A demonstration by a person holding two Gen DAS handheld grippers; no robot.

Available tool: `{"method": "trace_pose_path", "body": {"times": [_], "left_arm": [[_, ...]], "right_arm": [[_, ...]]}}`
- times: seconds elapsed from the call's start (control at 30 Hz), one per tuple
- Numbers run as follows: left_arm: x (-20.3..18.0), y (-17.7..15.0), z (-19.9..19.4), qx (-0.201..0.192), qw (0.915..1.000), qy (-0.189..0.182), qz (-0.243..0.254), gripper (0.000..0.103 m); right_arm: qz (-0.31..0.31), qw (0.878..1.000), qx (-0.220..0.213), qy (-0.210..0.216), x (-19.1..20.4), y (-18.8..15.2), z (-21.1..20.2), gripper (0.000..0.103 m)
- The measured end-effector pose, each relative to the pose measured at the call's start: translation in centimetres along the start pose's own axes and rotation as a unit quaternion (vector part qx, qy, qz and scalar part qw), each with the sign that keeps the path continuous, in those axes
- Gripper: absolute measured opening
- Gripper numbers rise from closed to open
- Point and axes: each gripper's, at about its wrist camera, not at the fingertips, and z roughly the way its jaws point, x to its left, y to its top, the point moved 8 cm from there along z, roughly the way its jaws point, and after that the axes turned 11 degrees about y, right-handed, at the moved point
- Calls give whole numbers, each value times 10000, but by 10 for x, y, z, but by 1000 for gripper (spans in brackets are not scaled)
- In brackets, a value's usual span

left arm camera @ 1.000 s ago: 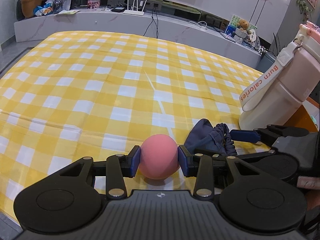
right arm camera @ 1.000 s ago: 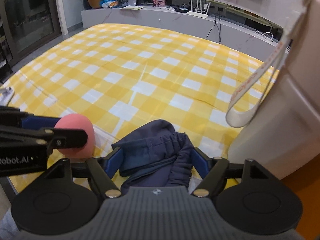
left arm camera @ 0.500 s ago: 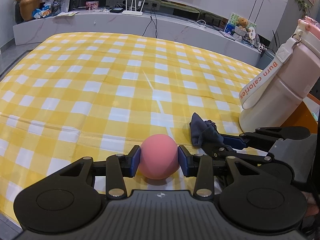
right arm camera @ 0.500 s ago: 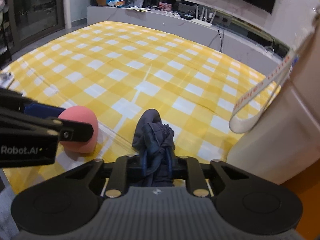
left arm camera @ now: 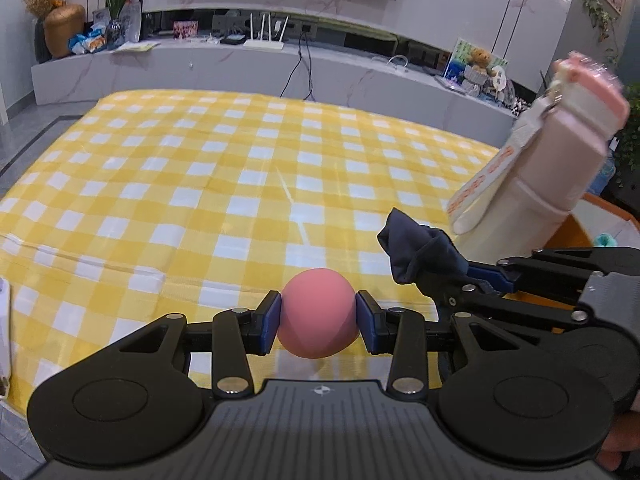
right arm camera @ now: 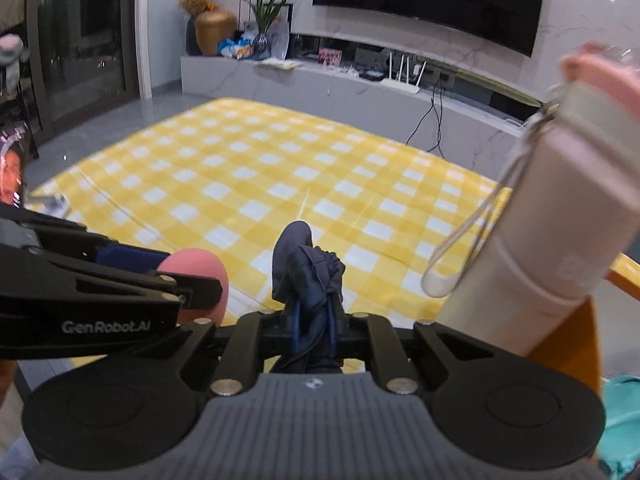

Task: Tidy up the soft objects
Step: 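Carry the pink ball and navy cloth over the white box with both tools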

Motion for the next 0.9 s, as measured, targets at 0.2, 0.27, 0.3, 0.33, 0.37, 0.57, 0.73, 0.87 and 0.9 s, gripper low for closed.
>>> {"method": "trace_pose_path", "body": {"times": [0.2, 0.27, 0.3, 0.33, 0.37, 0.57, 0.73, 0.87, 0.9], "left_arm": [[-13, 3, -29, -229, 9997, -34, 82, 46], [-18, 4, -38, -269, 9996, -40, 108, 46], [-21, 4, -42, -294, 9995, -50, 118, 46], [-23, 4, -46, -316, 9994, -68, 128, 46], [-27, 4, -49, -339, 9993, -95, 142, 46], [-55, 8, -73, -555, 9971, -311, 409, 46], [-91, 8, -90, -738, 9928, -588, 736, 46], [-123, 8, -98, -798, 9880, -911, 957, 46], [-131, 8, -99, -807, 9867, -980, 1020, 46]], "right_arm": [[170, 9990, -407, 96, -2, 3, -54, 11], [206, 9983, -543, 94, -4, 3, -73, 11], [213, 9979, -611, 90, -5, 2, -83, 11], [236, 9973, -687, 96, -6, 2, -92, 11], [277, 9967, -750, 102, -8, 0, -101, 11], [486, 9936, -1015, -39, -25, -12, -145, 11], [711, 9898, -1217, -211, -47, -25, -177, 11], [926, 9861, -1311, -434, -71, -39, -202, 11], [1006, 9846, -1342, -492, -78, -43, -208, 11]]}}
